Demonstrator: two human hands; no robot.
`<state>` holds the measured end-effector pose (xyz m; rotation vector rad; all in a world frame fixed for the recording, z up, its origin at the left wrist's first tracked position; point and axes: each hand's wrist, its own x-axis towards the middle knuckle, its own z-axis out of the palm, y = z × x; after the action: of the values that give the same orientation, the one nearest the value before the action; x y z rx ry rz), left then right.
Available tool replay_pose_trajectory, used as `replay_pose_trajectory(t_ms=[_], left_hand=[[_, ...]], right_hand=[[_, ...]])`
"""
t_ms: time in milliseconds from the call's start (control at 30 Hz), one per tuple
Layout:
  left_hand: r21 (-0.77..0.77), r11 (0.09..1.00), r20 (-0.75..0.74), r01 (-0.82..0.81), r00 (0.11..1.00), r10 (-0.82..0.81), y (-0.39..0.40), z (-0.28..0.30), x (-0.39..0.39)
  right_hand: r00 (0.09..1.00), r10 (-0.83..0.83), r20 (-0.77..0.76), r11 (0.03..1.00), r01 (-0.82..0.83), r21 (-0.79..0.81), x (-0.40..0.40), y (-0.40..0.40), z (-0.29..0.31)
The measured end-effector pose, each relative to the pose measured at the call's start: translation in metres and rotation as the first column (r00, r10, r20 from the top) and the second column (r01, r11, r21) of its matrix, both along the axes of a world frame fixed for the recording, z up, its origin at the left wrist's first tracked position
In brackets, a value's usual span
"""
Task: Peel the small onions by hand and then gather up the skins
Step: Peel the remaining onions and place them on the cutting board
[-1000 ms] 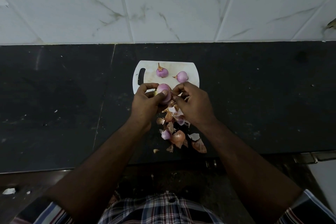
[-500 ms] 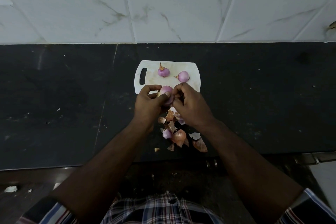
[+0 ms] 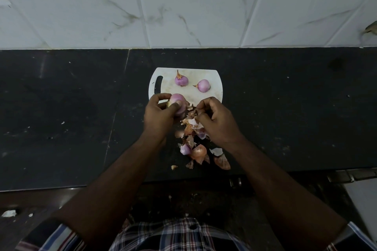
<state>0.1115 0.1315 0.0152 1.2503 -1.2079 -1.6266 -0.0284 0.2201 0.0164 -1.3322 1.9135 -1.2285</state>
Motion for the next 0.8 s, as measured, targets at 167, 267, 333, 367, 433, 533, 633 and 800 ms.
replay_pose_trajectory(t_ms=[167,267,333,367,433,533,633,800], left_hand=[[-0.014,0.998,-0.008,0.066,0.998,-0.066,0.002,0.001,0.0],[-0.036,0.997,-0.002,0.074,0.997,-0.074,0.006,0.002,-0.002],[-0.038,0.998,0.002,0.055,0.998,-0.055,0.006,0.002,-0.001],[-0.031,0.999,-0.003,0.045,0.999,-0.045,0.006,0.003,-0.001],[0.014,1.0,-0.029,0.026,0.999,-0.026,0.008,0.003,-0.003],[0.118,0.993,-0.076,-0.02,0.997,0.029,0.006,0.001,-0.001],[0.269,0.963,-0.161,-0.021,0.985,0.066,-0.005,0.003,0.009],[0.458,0.879,-0.283,0.131,0.959,0.004,-0.005,0.009,0.017]], right_hand=[[0.994,0.035,-0.104,0.999,-0.035,0.002,-0.001,-0.004,0.006],[0.977,0.031,-0.212,0.999,-0.032,-0.004,0.001,-0.009,0.006],[0.967,0.031,-0.253,0.999,-0.036,-0.012,0.004,-0.01,0.002],[0.957,0.034,-0.287,0.999,-0.042,-0.022,0.005,-0.01,0.0],[0.938,0.037,-0.346,0.998,-0.054,-0.037,0.008,-0.01,-0.006],[0.94,0.049,-0.339,0.996,-0.073,-0.058,0.008,-0.008,-0.011],[0.971,0.011,-0.239,0.998,-0.027,-0.062,0.002,-0.002,-0.008],[0.972,0.043,-0.231,0.997,-0.026,0.077,-0.011,0.002,-0.005]])
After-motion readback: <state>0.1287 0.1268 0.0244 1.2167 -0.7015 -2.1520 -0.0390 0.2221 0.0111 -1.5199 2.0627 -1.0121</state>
